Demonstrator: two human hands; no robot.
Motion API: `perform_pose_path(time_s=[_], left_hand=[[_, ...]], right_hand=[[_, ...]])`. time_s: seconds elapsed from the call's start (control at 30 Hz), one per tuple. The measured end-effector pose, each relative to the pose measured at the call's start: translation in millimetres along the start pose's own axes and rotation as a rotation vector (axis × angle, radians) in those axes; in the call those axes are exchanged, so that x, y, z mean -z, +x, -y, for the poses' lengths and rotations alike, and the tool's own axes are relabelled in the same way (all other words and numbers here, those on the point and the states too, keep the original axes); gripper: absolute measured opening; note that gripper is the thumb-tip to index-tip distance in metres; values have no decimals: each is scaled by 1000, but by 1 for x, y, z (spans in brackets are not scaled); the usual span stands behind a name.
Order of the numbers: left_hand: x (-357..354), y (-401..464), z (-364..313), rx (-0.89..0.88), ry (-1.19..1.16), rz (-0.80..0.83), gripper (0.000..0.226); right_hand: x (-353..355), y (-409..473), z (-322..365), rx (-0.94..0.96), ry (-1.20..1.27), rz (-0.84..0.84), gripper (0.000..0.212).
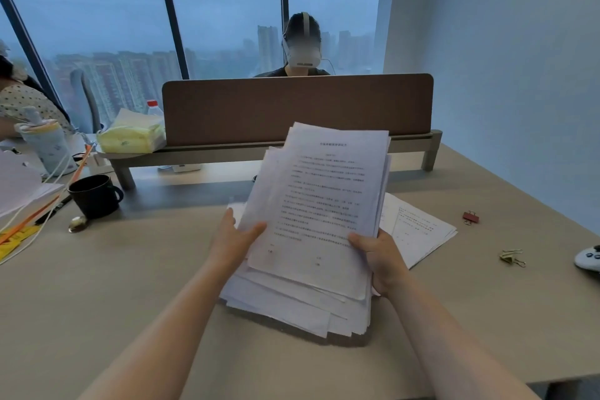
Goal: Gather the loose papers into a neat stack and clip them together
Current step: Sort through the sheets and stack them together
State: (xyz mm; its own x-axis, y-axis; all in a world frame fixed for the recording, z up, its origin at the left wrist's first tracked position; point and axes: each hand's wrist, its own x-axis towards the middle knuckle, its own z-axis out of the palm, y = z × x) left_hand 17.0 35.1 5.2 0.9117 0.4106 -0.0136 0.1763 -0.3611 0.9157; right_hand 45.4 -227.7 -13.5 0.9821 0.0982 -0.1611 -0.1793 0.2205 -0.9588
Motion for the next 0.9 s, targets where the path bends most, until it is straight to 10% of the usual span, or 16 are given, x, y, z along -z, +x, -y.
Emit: perform_pose_path(time_s=[0.17,0.53,0.9], left_hand=[[21,3,-1,77,-421,96,62],[36,-16,-44,-256,-594,-104,20],[20,-37,-7,-164,-380,-110,35]], right_hand=[[-16,-12,24,167,-51,62,21],[-66,-30,82,529,-111,79,25],[-63,-30,32,379,-195,52,22]])
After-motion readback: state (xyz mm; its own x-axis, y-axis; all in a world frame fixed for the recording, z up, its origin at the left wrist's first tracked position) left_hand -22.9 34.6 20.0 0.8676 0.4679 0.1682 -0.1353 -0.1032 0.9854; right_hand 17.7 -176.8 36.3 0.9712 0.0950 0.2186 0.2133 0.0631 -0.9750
